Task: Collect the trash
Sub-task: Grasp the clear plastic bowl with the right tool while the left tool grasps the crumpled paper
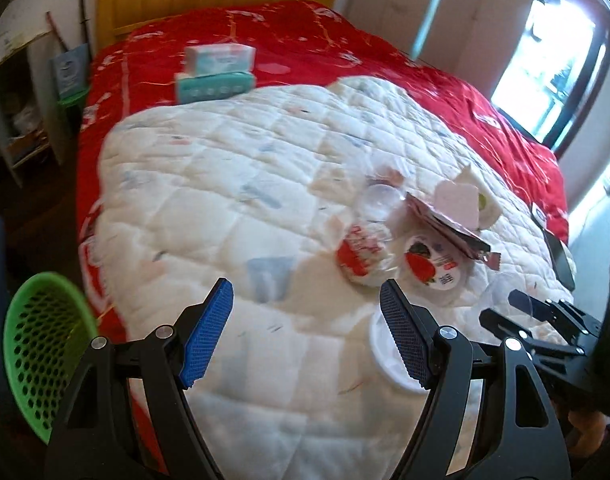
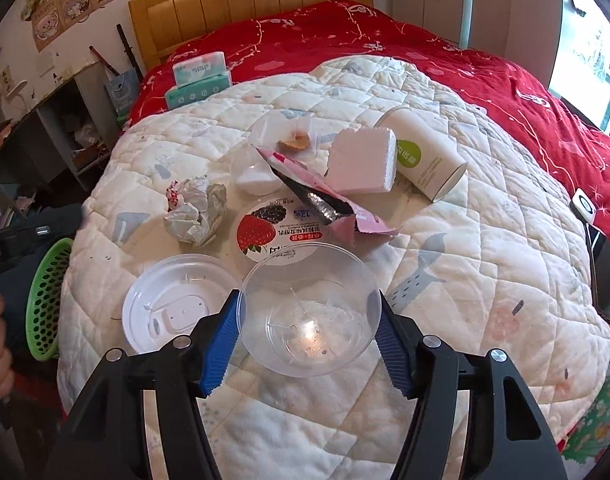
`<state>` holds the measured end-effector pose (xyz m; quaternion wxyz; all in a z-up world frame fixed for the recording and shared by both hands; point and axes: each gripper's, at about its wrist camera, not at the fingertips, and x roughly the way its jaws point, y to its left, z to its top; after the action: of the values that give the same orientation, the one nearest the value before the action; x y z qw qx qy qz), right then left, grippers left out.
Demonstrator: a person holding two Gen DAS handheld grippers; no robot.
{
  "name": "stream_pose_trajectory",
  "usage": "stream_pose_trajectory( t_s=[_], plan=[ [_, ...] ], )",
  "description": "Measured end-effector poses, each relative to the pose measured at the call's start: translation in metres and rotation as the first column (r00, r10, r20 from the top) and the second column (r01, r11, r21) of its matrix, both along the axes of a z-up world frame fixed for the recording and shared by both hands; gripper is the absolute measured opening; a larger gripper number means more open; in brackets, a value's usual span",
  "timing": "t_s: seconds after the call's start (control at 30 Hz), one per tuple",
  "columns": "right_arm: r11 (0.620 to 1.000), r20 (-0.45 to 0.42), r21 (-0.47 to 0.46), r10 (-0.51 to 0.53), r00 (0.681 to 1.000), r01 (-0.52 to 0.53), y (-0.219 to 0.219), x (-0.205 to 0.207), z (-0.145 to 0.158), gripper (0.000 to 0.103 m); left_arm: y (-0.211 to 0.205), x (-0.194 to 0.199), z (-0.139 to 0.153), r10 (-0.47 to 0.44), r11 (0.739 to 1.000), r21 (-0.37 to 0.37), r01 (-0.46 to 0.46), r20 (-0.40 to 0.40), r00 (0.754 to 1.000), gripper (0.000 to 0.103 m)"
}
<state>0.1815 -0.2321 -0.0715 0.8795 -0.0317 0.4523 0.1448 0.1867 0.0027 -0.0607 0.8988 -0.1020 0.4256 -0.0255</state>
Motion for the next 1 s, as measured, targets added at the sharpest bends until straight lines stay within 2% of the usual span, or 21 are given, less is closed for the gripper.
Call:
stream_pose_trajectory(
  t_s=[0.23,0.47,0.63,0.77,1.0],
  plan=[
    [1.0,0.015,0.03,0.002,1.0,-0.003,-0.01,-0.007,0.01,0.061,-0.029,0.039,-0.018,-0.077,0.997,0.0,0.077,-0.046,0.996,0.075],
    [0.999,0.019,0.048,0.002,1.0,-0.003,-0.018,-0.015,0.013,0.061,-0.045,0.067,-0.04,-0.108,0.994,0.009,0.109,-0.099,0.989,0.074],
    [0.998,0.016,0.061,-0.008,1.0,0.007,-0.023,-0.018,0.011,0.061,-0.049,0.077,-0.05,-0.116,0.993,0.001,0.117,-0.106,0.988,0.066],
    [0.998,0.011,0.063,-0.01,1.0,0.009,-0.024,-0.02,0.01,0.061,-0.051,0.08,-0.057,-0.133,0.991,-0.018,0.132,-0.107,0.985,0.047],
    [0.997,0.014,0.074,-0.01,1.0,0.009,-0.022,-0.026,0.013,0.061,-0.047,0.063,-0.045,-0.128,0.992,-0.01,0.127,-0.057,0.99,0.042]
  ],
)
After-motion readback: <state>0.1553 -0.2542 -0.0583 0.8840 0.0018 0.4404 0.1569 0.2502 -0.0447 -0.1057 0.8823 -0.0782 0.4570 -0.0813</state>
